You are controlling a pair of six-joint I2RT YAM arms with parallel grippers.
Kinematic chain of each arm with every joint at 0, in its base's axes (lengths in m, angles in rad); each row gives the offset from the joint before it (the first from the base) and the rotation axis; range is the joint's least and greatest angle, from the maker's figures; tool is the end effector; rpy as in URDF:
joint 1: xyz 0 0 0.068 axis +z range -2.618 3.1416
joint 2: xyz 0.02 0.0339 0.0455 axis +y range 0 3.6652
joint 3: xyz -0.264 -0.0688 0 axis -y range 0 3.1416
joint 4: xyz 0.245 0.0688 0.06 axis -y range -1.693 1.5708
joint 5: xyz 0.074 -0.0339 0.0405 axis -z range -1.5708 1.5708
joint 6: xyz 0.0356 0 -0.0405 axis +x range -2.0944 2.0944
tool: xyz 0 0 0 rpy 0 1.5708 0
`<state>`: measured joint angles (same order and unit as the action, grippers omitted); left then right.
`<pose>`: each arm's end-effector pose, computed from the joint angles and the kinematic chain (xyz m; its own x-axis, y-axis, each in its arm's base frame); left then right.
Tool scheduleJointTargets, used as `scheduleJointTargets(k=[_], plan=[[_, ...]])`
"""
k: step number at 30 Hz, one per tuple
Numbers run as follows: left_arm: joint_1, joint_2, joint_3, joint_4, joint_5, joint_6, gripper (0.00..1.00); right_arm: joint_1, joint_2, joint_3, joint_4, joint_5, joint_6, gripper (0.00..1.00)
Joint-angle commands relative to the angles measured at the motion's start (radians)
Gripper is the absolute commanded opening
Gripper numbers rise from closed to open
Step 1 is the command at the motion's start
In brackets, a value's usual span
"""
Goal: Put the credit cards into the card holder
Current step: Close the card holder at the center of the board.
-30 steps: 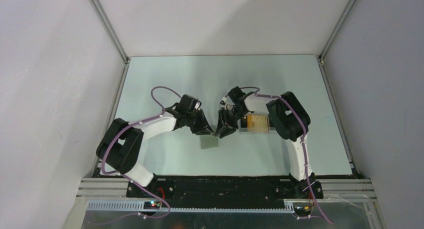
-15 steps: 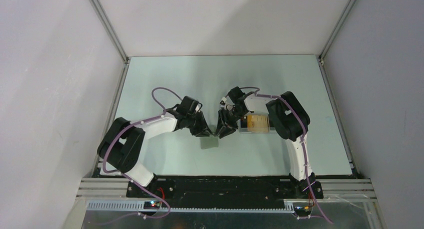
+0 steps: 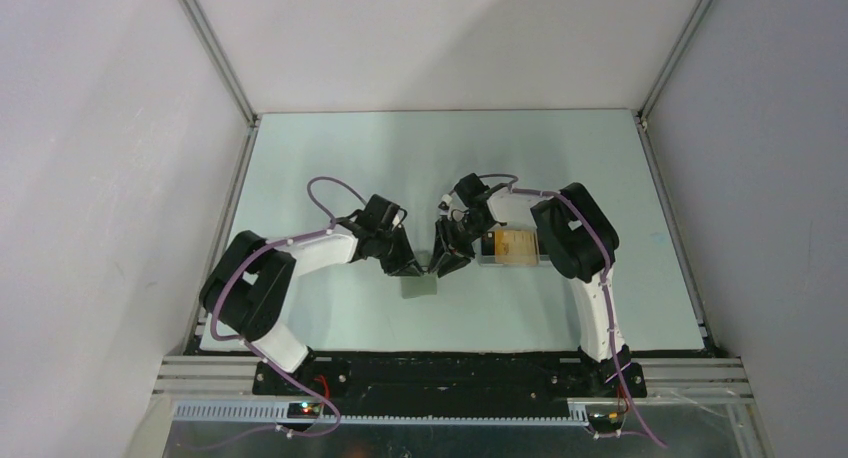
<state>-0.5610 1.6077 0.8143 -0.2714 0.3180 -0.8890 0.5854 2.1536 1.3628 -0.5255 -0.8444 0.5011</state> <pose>0.2452 -0.1672 0.1505 -0.9587 -0.2686 -0.0931 -0.1757 0.8174 -0.5487 0.3227 0.2459 0.1074 -0.9591 -0.2530 0.1268 -0.0719 0.6512 0.7555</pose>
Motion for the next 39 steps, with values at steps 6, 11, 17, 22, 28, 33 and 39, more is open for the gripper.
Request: scheduleJointTargets(k=[6, 11, 17, 22, 28, 33, 39], plan=[[-0.008, -0.014, 0.04, -0.001, -0.023, 0.023, 0.0, 0.016, 0.047, 0.012, 0.007, 0.105, -0.026, 0.4], [-0.007, -0.035, 0.039, -0.01, -0.043, 0.031, 0.0, 0.022, 0.051, 0.023, -0.006, 0.117, -0.029, 0.41], [-0.011, -0.053, 0.041, -0.044, -0.081, 0.04, 0.0, 0.034, 0.06, 0.038, -0.02, 0.136, -0.032, 0.41], [-0.017, -0.046, 0.052, -0.06, -0.089, 0.045, 0.0, 0.055, 0.072, 0.056, -0.036, 0.165, -0.035, 0.4], [-0.033, -0.012, 0.065, -0.06, -0.085, 0.043, 0.0, 0.065, 0.071, 0.06, -0.047, 0.192, -0.04, 0.4], [-0.037, -0.015, 0.06, -0.062, -0.097, 0.038, 0.0, 0.067, 0.051, 0.059, -0.054, 0.207, -0.043, 0.4], [-0.037, -0.039, 0.052, -0.103, -0.129, 0.043, 0.0, 0.066, 0.027, 0.05, -0.059, 0.221, -0.045, 0.4]])
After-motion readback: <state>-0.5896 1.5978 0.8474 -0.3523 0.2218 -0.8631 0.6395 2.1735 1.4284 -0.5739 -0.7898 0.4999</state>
